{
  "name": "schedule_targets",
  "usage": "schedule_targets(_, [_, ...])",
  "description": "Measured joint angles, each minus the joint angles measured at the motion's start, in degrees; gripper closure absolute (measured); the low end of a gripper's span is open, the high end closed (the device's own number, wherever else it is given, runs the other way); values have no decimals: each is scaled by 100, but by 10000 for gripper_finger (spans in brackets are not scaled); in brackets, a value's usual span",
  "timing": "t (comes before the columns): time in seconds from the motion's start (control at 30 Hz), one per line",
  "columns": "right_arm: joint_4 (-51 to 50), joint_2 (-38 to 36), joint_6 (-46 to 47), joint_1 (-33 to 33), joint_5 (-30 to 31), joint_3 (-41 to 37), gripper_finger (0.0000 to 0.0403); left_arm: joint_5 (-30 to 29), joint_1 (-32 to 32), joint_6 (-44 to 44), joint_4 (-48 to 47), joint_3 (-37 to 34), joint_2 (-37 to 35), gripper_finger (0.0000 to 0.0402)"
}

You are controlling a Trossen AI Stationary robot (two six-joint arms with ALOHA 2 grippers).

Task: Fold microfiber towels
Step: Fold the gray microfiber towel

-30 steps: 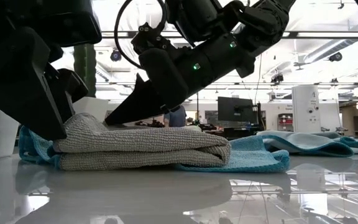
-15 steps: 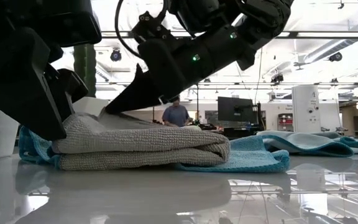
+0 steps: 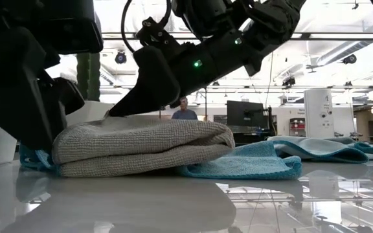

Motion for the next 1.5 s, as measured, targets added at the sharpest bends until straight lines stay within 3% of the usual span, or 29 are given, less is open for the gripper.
schedule_targets(0.57, [394,709,388,-15,91,250,394,376,1,-156,-2,20,-122,272])
schedule_targets(0.93, [361,756,407,-13,76,311,392,379,0,-143,-6,26,-541,272])
schedule_targets(1.37, [303,736,412,-15,71,309,295,578,18,-86,2,48,-623,272])
schedule_targets(1.5, [165,567,407,-9,72,306,265,366,75,28,5,48,-626,272])
